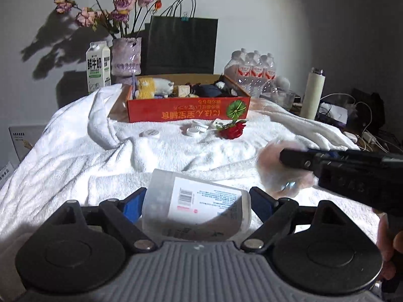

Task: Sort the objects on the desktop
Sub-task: 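Drop the clear box into the box with the left gripper while the right gripper drops the clear bag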

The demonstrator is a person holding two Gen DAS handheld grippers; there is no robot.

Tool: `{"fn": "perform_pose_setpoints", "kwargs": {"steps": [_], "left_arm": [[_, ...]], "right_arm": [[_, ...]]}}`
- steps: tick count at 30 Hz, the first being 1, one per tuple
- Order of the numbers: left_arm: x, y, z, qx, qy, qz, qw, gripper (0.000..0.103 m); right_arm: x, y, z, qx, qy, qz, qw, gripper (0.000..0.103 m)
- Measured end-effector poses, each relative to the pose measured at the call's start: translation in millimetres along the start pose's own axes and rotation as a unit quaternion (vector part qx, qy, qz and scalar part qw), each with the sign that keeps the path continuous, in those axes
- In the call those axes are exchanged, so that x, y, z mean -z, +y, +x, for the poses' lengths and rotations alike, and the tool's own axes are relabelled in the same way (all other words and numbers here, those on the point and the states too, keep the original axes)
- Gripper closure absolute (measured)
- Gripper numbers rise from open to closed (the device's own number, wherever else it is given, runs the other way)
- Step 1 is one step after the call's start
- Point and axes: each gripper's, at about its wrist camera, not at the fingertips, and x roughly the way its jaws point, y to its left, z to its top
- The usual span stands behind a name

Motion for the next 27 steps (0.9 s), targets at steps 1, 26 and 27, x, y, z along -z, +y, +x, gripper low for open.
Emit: {"fn": "perform_pose_setpoints", "kwargs": {"steps": [1,26,27], "left_arm": [[-1,0,-1,0.003,-0.004,-0.003,1.0,0.016],[-214,92,207,-0.02,0.022,-0.045,0.9985,0.016],[-220,99,226,-0.024,0.035,-0.061,0.9973,0.016]], "right_arm": [[1,0,1,0.0,0.004,0.001,1.0,0.086],[-174,-55,183,-0.055,0.004,0.011,0.998,0.086],[-181,-60,204,-0.057,0.018,0.02,0.998,0.086]]}}
